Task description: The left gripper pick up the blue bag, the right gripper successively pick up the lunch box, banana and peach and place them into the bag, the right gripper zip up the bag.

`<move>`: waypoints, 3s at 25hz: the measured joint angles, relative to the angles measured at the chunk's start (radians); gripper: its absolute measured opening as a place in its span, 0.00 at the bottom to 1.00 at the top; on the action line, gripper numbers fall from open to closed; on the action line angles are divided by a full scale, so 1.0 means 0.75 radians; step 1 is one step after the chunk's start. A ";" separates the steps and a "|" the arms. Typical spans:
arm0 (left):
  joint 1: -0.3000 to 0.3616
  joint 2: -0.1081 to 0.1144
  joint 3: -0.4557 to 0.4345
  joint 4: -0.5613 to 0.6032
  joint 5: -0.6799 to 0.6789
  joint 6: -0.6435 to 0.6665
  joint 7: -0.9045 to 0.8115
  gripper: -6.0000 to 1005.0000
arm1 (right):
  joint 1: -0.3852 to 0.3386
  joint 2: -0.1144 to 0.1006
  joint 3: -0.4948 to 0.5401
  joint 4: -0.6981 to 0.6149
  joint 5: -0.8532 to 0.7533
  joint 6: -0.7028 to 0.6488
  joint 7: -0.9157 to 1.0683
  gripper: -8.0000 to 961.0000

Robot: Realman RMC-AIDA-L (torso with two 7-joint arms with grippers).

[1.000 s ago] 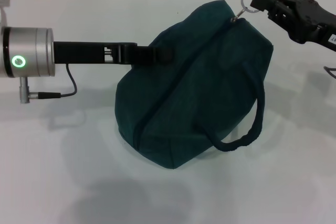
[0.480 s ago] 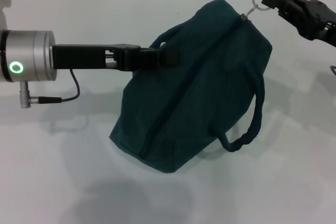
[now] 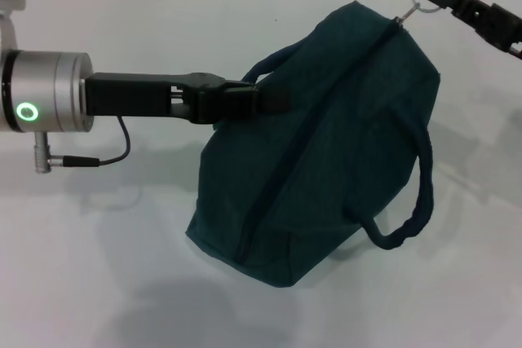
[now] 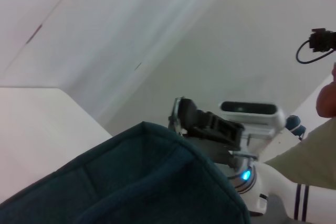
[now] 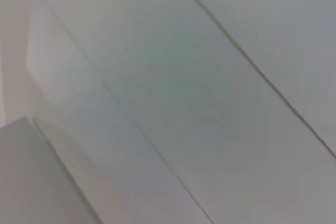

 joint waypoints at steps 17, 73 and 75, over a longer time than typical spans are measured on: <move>0.008 -0.010 0.003 0.002 -0.044 0.052 0.085 0.06 | -0.010 -0.010 0.004 0.130 0.001 0.010 0.340 0.04; 0.024 -0.054 -0.112 -0.159 -0.369 -0.380 0.188 0.36 | -0.105 -0.077 0.239 0.211 -0.017 -0.219 0.170 0.81; 0.040 -0.039 -0.112 -0.150 -0.430 -0.342 0.188 0.43 | -0.100 -0.077 0.235 0.206 -0.019 -0.285 0.109 0.81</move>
